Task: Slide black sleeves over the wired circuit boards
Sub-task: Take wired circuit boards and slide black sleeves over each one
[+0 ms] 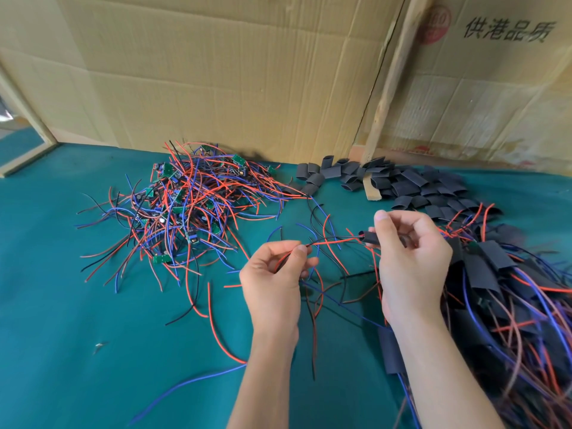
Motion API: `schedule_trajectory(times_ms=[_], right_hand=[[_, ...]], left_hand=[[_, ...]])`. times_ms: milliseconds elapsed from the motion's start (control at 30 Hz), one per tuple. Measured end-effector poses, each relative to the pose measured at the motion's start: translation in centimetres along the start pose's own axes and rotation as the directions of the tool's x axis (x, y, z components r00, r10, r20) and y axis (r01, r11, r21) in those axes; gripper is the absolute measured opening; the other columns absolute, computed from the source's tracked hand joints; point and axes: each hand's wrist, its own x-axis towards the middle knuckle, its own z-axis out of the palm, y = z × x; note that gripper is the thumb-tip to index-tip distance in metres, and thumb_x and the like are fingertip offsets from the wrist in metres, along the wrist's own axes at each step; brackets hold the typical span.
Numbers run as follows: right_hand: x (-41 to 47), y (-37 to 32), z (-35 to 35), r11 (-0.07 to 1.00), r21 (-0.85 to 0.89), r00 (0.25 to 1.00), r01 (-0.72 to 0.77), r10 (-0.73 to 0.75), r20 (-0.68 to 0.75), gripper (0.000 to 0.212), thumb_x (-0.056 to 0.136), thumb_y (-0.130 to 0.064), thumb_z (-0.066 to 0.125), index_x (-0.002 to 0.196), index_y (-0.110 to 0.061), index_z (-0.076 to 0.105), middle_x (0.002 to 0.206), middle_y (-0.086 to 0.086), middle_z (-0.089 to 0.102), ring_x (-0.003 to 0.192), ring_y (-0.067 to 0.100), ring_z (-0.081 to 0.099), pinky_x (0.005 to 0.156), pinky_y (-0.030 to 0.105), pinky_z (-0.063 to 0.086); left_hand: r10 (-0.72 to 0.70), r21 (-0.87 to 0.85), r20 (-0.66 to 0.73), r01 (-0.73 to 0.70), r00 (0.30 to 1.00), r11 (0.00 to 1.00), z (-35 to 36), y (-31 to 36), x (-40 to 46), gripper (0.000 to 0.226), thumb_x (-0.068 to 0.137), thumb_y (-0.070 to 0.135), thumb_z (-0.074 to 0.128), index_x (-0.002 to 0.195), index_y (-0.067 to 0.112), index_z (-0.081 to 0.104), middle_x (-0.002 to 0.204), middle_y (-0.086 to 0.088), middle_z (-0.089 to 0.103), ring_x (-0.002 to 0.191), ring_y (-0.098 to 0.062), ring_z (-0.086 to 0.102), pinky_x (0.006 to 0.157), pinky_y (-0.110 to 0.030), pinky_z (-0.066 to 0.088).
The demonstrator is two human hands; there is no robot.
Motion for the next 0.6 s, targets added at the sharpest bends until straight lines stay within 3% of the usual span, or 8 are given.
schedule_trajectory(times_ms=[133,300,467,533,600], right_hand=[[-0.2,0.2,-0.1,0.987,-0.149,0.998,0.060,-0.058,0.015,0.007,0.089,-0.030,0.071,0.084,-0.026,0.068,0.081,-0.008,0.072,0.079,0.013,0.068,0.077,0.031,0.053],[-0.4,-0.1,0.0,0.985,-0.165,0.999,0.044,-0.042,0.018,0.010,0.086,-0.032,0.073,0.090,-0.028,0.065,0.081,-0.012,0.070,0.075,0.006,0.065,0.072,0.025,0.050],[-1.1,-1.3,0.8,0.967,0.176,0.981,-0.186,0.193,-0.027,0.054,0.075,-0.010,0.089,0.116,-0.020,0.055,0.109,0.011,0.064,0.062,0.001,0.065,0.065,0.013,0.051],[-1.3,-1.5,1.2,0.895,0.307,0.941,-0.324,0.339,0.004,0.071,0.068,-0.007,0.093,0.122,-0.024,0.050,0.116,0.011,0.063,0.067,0.010,0.068,0.070,0.023,0.054],[-1.5,-1.7,1.4,0.787,0.438,0.891,-0.434,0.447,0.079,0.085,0.062,-0.005,0.093,0.131,-0.021,0.046,0.108,0.011,0.066,0.073,0.017,0.066,0.072,0.029,0.054]], left_hand=[[0.015,0.017,0.026,-0.016,1.000,1.000,0.0,0.0,-0.1,0.013,0.087,-0.005,0.070,0.080,0.005,0.069,0.070,-0.011,0.071,0.063,-0.017,0.073,0.056,-0.019,0.052],[0.000,0.013,0.145,-0.002,0.989,1.000,0.0,0.2,-0.2,0.015,0.085,-0.005,0.072,0.079,0.008,0.072,0.073,-0.009,0.075,0.060,-0.018,0.072,0.056,-0.018,0.051],[-0.025,0.008,0.291,0.024,0.956,1.000,-0.2,0.3,-0.3,0.012,0.088,0.000,0.071,0.083,0.011,0.072,0.078,-0.011,0.075,0.055,-0.016,0.062,0.059,-0.022,0.050],[-0.060,-0.006,0.354,0.066,0.933,0.998,-0.1,0.4,-0.5,0.004,0.085,0.009,0.071,0.085,0.012,0.072,0.077,-0.010,0.072,0.051,-0.016,0.054,0.058,-0.023,0.047],[-0.086,0.006,0.404,0.092,0.911,0.996,0.1,0.5,-0.6,0.010,0.084,0.017,0.067,0.091,0.012,0.070,0.075,-0.010,0.068,0.047,-0.016,0.048,0.053,-0.022,0.041]])
